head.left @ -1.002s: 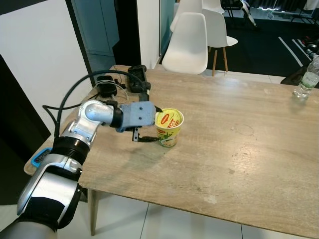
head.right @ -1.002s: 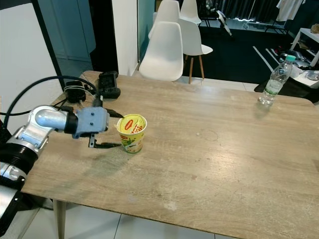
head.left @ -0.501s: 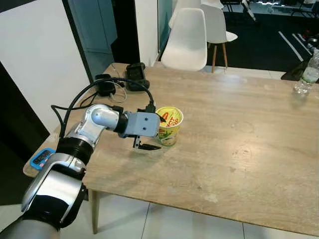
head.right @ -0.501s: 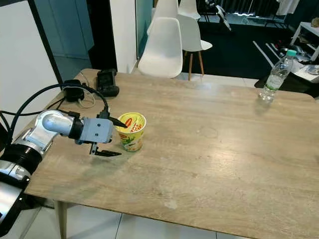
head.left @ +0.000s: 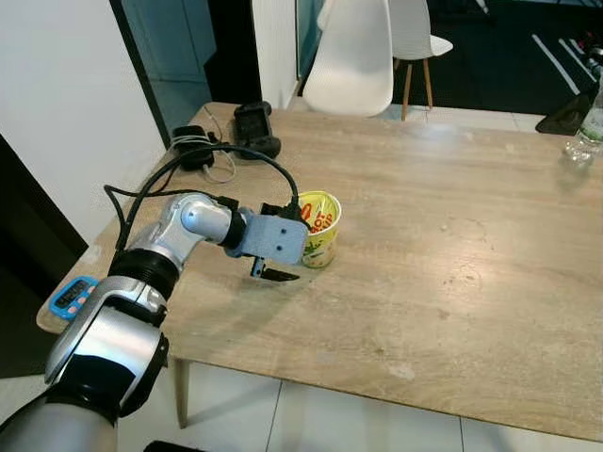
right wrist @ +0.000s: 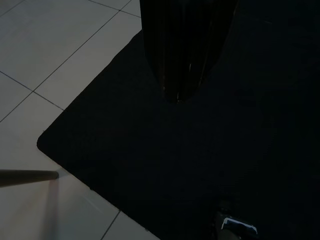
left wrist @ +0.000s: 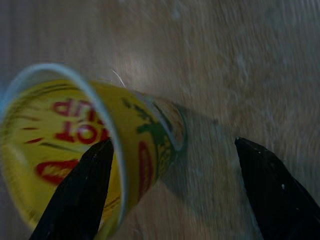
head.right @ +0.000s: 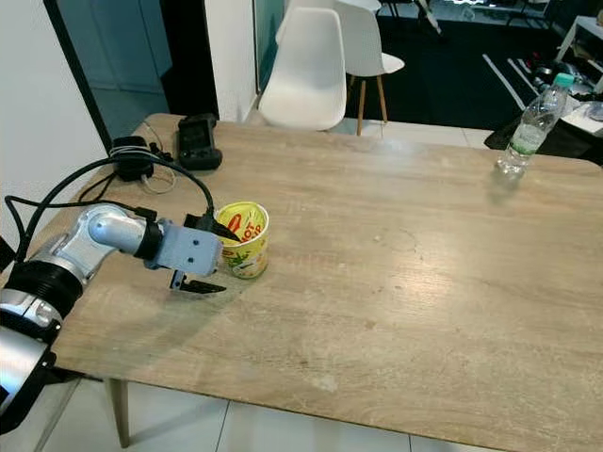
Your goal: Restocking fridge
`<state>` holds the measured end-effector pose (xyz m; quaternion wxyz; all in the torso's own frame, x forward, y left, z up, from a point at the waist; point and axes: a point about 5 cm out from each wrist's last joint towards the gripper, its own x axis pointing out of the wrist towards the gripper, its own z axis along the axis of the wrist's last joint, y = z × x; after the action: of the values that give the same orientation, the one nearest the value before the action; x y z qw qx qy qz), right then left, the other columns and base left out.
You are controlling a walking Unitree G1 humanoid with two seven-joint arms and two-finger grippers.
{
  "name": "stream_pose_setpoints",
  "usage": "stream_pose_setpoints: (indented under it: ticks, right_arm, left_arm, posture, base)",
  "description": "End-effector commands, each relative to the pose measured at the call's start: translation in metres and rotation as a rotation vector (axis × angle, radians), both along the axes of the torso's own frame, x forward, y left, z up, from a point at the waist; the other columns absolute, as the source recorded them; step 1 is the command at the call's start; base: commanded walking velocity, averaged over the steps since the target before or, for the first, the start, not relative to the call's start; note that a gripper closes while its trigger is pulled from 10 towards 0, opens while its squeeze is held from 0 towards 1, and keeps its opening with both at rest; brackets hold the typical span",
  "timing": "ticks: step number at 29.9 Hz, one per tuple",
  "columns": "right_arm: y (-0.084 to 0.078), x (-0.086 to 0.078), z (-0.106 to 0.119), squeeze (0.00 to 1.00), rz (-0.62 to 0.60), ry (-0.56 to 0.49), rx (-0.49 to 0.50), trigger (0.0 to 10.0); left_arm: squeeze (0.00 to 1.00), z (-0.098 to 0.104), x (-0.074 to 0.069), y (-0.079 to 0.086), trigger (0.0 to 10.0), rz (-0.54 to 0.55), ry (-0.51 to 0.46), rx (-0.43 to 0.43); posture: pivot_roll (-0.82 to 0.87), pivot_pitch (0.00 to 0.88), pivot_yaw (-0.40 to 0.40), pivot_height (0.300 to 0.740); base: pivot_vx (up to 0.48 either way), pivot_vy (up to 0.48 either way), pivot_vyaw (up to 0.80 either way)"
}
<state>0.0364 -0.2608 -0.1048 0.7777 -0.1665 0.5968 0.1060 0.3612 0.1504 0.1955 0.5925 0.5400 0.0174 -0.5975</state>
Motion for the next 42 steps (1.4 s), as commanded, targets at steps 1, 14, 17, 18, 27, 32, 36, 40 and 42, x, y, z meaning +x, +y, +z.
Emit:
stream_pose_setpoints:
  ticks: [1, 14, 17, 18, 27, 32, 36, 40, 42]
  right_arm:
    - [-0.004, -0.007, 0.001, 0.0, 0.0, 0.015, -0.005, 10.0]
    - [0.001, 0.0, 0.0, 0.0, -0.001, 0.005, 0.001, 10.0]
    - [0.003, 0.005, -0.001, 0.0, 0.002, -0.003, 0.003, 10.0]
    - [0.004, 0.006, -0.001, 0.0, 0.002, -0.005, 0.003, 10.0]
    - [0.009, 0.02, -0.001, 0.0, 0.003, -0.02, 0.004, 10.0]
    - [0.011, 0.025, -0.002, 0.0, 0.005, -0.02, 0.004, 10.0]
    - [0.013, 0.03, -0.002, 0.0, 0.003, -0.023, 0.003, 10.0]
    - [0.015, 0.035, -0.002, 0.0, 0.0, -0.029, 0.001, 10.0]
    - [0.016, 0.037, -0.002, 0.0, -0.002, -0.031, 0.002, 10.0]
  left_arm:
    - [0.0, 0.002, 0.001, 0.002, 10.0, -0.007, -0.02, 0.039]
    - [0.0, 0.011, 0.005, 0.001, 0.0, -0.017, -0.049, 0.05]
    - [0.0, 0.017, 0.005, 0.002, 0.0, -0.029, -0.055, 0.048]
    - [0.0, 0.019, 0.005, 0.002, 0.0, -0.033, -0.056, 0.048]
    - [0.0, 0.022, 0.001, 0.008, 0.0, -0.07, 0.019, 0.095]
    - [0.0, 0.022, -0.001, 0.011, 0.0, -0.078, 0.055, 0.109]
    - [0.0, 0.023, -0.003, 0.015, 0.0, -0.087, 0.099, 0.12]
    - [0.0, 0.023, -0.006, 0.019, 1.8, -0.098, 0.137, 0.147]
    - [0.0, 0.023, -0.008, 0.02, 8.0, -0.105, 0.153, 0.148]
  posture:
    - [-0.09, 0.122, -0.029, 0.74]
    - [-0.08, 0.083, -0.024, 0.74]
    - [-0.07, 0.067, -0.023, 0.74]
    - [-0.07, 0.067, -0.023, 0.74]
    - [-0.05, 0.014, -0.021, 0.74]
    - [-0.03, 0.0, -0.022, 0.74]
    - [-0.03, 0.0, -0.02, 0.74]
    - [-0.02, 0.0, -0.017, 0.74]
    - [-0.02, 0.0, -0.016, 0.74]
  base:
    - [0.0, 0.0, 0.0]
    - [0.0, 0.0, 0.0]
    - [0.0, 0.0, 0.0]
    - [0.0, 0.0, 0.0]
    - [0.0, 0.0, 0.0]
    - [0.0, 0.0, 0.0]
    - [0.0, 0.0, 0.0]
    - [0.0, 0.0, 0.0]
    - [0.0, 0.0, 0.0]
